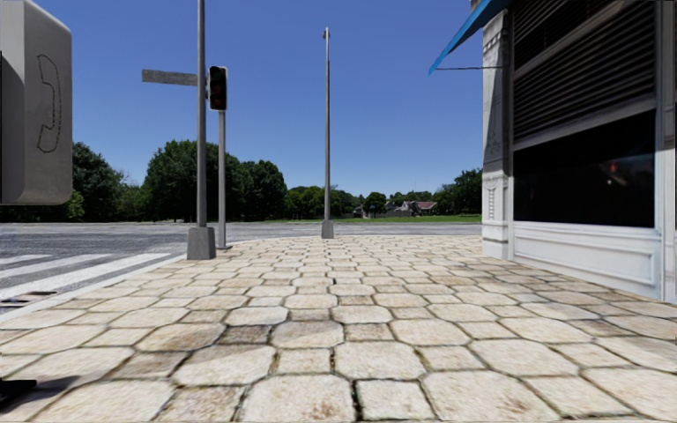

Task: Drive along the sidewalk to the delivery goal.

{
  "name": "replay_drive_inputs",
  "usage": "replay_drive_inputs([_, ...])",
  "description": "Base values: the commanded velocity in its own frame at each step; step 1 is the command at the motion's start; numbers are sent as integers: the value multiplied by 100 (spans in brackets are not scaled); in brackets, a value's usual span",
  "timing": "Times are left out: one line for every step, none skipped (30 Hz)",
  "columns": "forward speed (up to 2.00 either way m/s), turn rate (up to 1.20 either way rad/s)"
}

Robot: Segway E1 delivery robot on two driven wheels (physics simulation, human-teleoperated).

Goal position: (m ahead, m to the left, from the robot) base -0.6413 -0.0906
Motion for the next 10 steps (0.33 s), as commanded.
replay_drive_inputs([0,0])
replay_drive_inputs([0,0])
replay_drive_inputs([0,0])
replay_drive_inputs([0,0])
replay_drive_inputs([0,0])
replay_drive_inputs([0,0])
replay_drive_inputs([0,0])
replay_drive_inputs([0,0])
replay_drive_inputs([0,0])
replay_drive_inputs([0,0])
